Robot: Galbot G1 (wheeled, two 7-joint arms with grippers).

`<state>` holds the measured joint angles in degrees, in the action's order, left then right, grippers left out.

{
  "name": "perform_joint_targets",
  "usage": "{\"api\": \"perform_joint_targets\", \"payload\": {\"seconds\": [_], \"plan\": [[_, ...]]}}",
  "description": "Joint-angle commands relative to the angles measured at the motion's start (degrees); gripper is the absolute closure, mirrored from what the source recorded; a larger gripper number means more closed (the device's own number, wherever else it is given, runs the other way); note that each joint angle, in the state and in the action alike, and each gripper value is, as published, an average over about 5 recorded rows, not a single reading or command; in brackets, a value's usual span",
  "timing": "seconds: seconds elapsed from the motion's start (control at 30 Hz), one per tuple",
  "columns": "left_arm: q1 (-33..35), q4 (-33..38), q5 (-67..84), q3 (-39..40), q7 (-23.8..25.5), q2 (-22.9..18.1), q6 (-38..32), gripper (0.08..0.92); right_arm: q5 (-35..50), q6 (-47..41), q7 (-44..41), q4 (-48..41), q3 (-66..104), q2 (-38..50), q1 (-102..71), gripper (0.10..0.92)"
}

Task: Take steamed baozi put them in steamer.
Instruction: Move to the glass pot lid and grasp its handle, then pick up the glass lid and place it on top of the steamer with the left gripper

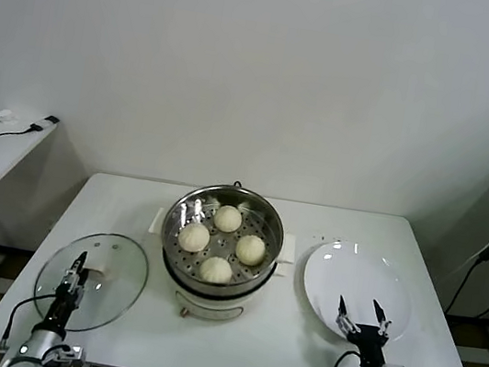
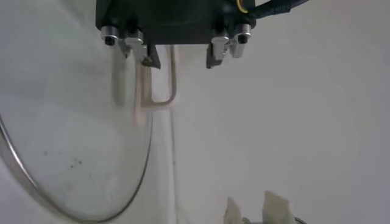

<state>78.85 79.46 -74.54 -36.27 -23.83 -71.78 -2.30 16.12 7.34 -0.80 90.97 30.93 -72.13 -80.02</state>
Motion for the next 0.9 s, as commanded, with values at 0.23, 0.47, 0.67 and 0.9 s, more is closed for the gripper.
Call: {"api": "perform_joint_targets", "payload": {"seconds": [0.23,0.47,0.67,0.9], "plan": [[-0.86,-1.4,-0.18,-0.08,0.01,-0.06,0.4,0.701,-0.52,-0.6,-0.13,0.81,-0.3,-0.05,0.19,0.203],[-1.0,-0.67,0.26,-0.2,-0.01,-0.38,0.52,0.863,-0.62,-1.27,0.15,2.07,-0.24,-0.05,0.48,0.203],[1.05,7.91,2.98,-1.07,2.51,-0.35,1.1,0.867,-1.62,-2.53,0.87,4.12,-0.16,0.44,0.2,0.203],[4.43,21.65,11.73,-4.02,11.31,5.67,3.12,0.867,-4.1,-4.74,1.94,5.09,-0.33,0.98,0.83,0.203]]}}
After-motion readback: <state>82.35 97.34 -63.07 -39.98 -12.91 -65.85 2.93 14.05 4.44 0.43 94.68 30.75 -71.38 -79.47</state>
